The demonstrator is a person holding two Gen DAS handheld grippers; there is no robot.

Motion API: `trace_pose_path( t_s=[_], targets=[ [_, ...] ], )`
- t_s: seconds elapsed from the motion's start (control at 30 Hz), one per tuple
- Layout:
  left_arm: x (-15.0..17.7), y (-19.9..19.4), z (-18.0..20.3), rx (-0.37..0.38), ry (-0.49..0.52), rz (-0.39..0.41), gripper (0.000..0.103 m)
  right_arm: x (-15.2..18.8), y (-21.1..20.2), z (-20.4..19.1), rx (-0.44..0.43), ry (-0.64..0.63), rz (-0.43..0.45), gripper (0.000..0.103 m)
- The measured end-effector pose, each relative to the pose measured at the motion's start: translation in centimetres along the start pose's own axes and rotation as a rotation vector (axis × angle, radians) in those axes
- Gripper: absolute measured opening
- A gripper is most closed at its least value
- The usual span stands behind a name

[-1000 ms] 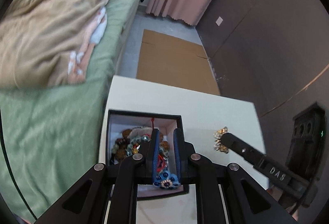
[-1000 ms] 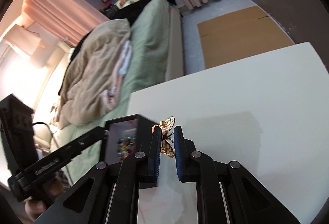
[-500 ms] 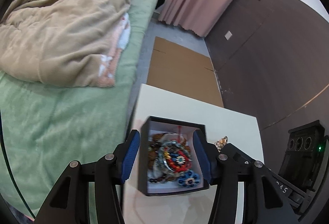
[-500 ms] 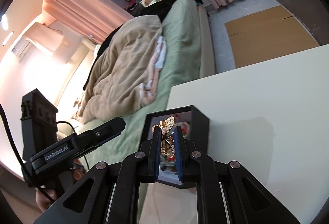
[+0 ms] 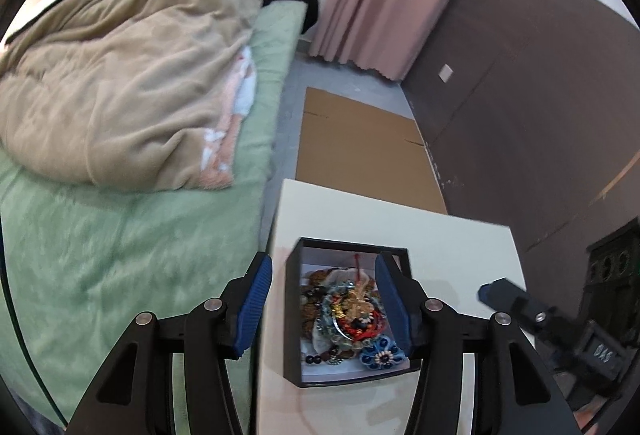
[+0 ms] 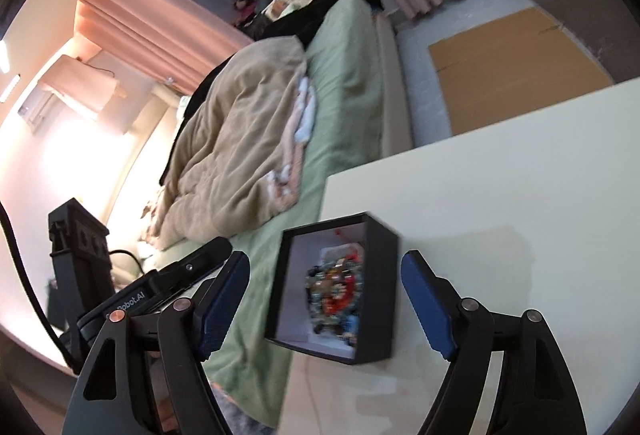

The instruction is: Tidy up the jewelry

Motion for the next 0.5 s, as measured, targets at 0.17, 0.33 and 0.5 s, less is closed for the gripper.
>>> trace_pose_path(
  t_s=[0.17,0.33,0.5],
  targets=[
    [0.8,0.3,2.3,-0.017,0.086,-0.007,0.055,0.1,-2.8,0.7,0.038,-0.020,0.026,0.079],
    [1.5,-0.1,4.0,-0.064,0.150,0.025,0.055,0.2,-5.2,1.4,0.103,-0.040,0.047,0.089],
    [2.3,-0.7,5.3,-0.042,0.149,0.041,0.061,0.5,-7.4,2.7,0.212,-0.035,0.059,0.091]
  ],
)
Point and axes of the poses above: each gripper's, at about its wrist camera, not at the fingertips, and y roughly the way its jaws point, z to its right, x to its underside, the point moved 3 cm from there along y, roughly the way its jaws point
